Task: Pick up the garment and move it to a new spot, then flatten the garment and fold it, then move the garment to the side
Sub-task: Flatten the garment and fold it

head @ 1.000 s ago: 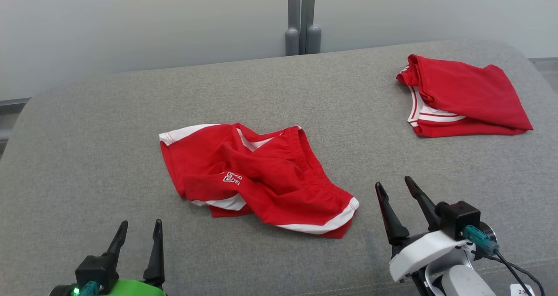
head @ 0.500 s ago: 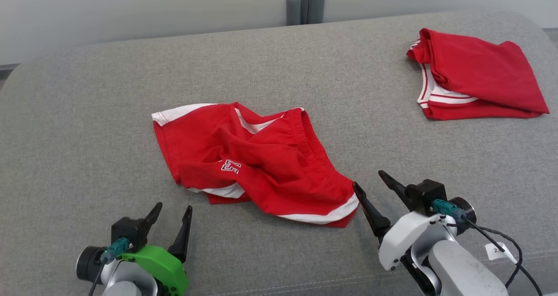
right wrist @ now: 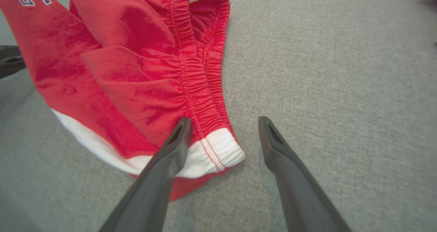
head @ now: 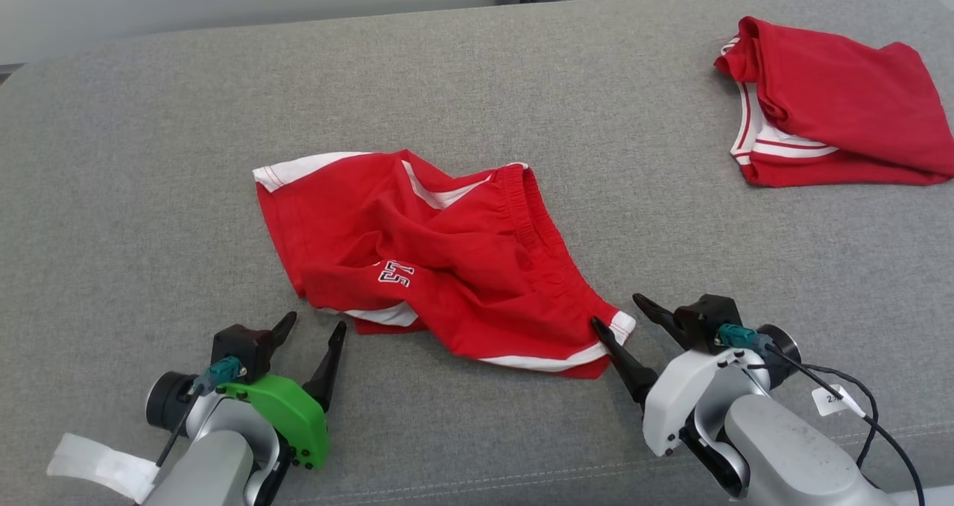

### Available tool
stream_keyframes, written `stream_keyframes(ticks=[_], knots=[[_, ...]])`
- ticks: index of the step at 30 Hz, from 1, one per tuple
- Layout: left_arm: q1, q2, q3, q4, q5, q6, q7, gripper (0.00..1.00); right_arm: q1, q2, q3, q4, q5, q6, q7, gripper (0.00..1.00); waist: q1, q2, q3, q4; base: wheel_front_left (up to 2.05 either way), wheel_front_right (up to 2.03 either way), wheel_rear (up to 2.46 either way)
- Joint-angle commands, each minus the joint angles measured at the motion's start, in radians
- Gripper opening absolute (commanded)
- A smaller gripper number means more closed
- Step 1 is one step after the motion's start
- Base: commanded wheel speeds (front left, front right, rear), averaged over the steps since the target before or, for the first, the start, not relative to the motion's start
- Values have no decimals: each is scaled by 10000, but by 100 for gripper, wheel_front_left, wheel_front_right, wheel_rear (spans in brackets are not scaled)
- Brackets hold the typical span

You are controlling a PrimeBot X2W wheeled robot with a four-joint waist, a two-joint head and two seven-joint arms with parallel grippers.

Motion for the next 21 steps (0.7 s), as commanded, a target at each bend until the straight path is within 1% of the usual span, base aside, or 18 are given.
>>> stream_keyframes(ticks=[1, 5, 6, 7, 8, 9, 10, 11, 15, 21], knots=[[-251, 6, -91, 46, -184, -11, -62, 100, -107, -53, 76, 35, 157, -4, 35, 100, -1, 0, 36, -5, 0, 0, 0], [-650, 57, -464, 227, -327, -12, -79, 100, -230, -124, 418, 100, 390, -4, 184, 100, -1, 0, 128, -7, 0, 0, 0], [-729, 61, -502, 180, -335, -12, -70, 100, -273, -140, 490, 99, 443, -4, 195, 97, -1, 0, 150, -1, 0, 0, 0], [-775, 68, -541, 129, -338, -12, -71, 100, -310, -167, 539, 105, 512, -6, 206, 73, -1, 0, 170, 10, 0, 0, 0], [-784, 64, -630, 134, -358, -12, -63, 100, -329, -194, 611, 109, 581, -4, 211, 38, -1, 0, 185, 25, 0, 0, 0], [-809, 70, -765, 129, -350, -12, -62, 49, -345, -221, 689, 109, 651, -4, 241, 14, -1, 0, 195, 41, 0, 0, 0], [-865, 79, -822, 115, -387, -12, -62, 17, -356, -251, 741, 121, 714, -4, 227, 0, -1, 0, 198, 61, 0, 0, 0], [-894, 47, -840, 97, -491, -12, -63, 0, -374, -272, 788, 137, 767, -4, 211, 0, -1, 0, 203, 82, 0, 0, 0], [-916, 112, -1061, 103, -652, -13, -64, 0, -506, -319, 902, 148, 894, -4, 88, 0, -1, 0, 163, 157, 0, 0, 0], [-410, 307, -1195, -249, -605, -13, -65, 0, -455, -389, 866, 147, 1169, -4, -259, 0, -1, 0, -144, 252, 0, 0, 0]])
